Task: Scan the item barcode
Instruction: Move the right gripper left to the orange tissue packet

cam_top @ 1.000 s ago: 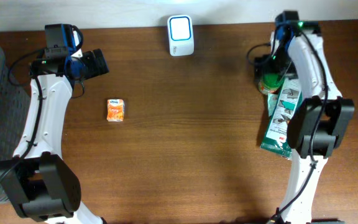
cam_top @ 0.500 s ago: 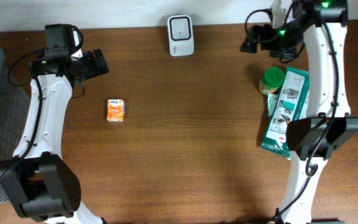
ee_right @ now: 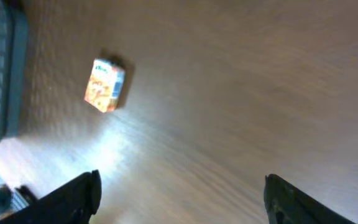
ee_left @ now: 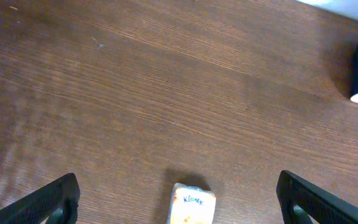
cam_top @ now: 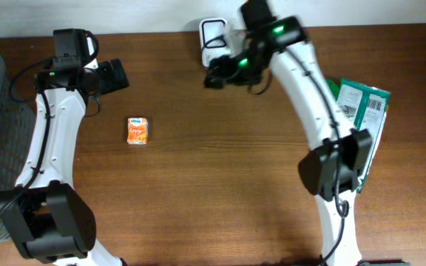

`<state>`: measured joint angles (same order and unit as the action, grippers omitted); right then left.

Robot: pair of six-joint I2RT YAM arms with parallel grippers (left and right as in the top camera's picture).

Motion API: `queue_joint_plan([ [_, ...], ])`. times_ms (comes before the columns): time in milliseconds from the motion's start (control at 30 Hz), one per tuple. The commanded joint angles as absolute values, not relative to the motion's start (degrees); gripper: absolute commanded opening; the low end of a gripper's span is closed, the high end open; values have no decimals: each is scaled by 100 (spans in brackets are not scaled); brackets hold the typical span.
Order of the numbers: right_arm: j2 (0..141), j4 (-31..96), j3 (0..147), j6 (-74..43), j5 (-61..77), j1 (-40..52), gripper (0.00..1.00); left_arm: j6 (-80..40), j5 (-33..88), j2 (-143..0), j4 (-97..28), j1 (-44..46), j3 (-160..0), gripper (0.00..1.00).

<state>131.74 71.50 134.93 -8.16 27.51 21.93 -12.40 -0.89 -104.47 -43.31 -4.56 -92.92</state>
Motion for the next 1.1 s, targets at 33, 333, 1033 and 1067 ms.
queue_joint_plan([
  [33,13163,6020,12720,-1765,2598,2899,68,-1188,-134,-10403,-4355,-867,-9736,99],
  [333,13393,4080,12020,-2453,976,4110,67,-1190,-134,-10407,-4379,-1168,-9867,99],
  [1033,14545,3402,12020,-2526,1098,4644,49,-1190,-132,-10409,-4451,-1168,-9861,99],
  [1067,14569,3343,12020,-2414,1219,4644,49,-1190,-132,-10409,-4451,-1168,-9861,99],
])
